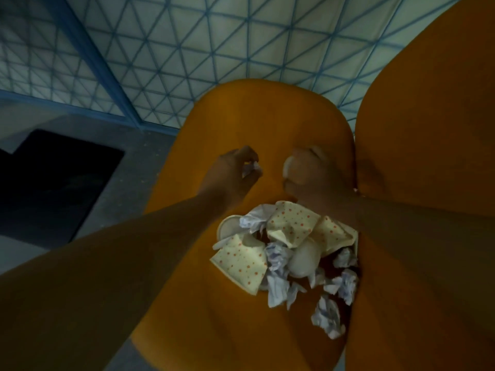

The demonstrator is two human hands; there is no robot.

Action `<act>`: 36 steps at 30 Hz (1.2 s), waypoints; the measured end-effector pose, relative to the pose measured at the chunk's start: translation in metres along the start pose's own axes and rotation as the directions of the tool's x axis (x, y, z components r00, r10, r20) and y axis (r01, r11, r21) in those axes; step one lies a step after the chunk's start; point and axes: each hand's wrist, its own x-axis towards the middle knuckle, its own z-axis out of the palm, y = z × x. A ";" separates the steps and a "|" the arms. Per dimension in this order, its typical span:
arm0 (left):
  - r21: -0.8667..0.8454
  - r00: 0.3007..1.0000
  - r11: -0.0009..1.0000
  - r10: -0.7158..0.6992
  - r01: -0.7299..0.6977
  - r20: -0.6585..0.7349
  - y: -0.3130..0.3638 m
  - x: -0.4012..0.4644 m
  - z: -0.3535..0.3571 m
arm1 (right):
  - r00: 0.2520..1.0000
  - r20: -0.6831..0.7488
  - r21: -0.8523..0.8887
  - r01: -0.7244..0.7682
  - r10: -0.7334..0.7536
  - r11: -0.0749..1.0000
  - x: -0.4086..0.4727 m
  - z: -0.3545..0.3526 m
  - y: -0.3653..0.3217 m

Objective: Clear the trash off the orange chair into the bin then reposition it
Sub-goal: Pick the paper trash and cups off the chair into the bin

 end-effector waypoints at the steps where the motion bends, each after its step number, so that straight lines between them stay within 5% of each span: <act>1: 0.006 1.000 1.000 0.006 -0.006 -0.015 0.000 -0.013 -0.010 | 0.998 -0.034 0.028 0.052 -0.051 0.998 -0.011 0.002 -0.012; 9: 0.120 0.993 0.992 0.049 -0.036 -0.107 -0.003 -0.166 -0.092 | 0.961 -0.109 0.144 0.268 -0.254 0.953 -0.148 0.037 -0.120; 17: 0.119 0.990 0.989 -0.072 0.086 -0.122 -0.029 -0.344 -0.131 | 0.914 0.212 0.163 0.315 -0.345 0.935 -0.305 0.130 -0.180; 24: 0.042 0.962 0.967 -0.244 0.251 -0.124 -0.056 -0.459 -0.090 | 0.899 0.216 0.198 0.341 -0.380 0.919 -0.394 0.232 -0.164; 30: 0.012 0.930 0.934 -0.356 0.358 -0.093 -0.100 -0.526 -0.015 | 0.855 0.366 0.121 0.347 -0.367 0.930 -0.419 0.335 -0.104; 36: 0.011 0.927 0.928 -0.371 0.372 -0.048 -0.123 -0.544 0.048 | 0.861 0.402 0.080 0.306 -0.312 0.949 -0.427 0.359 -0.054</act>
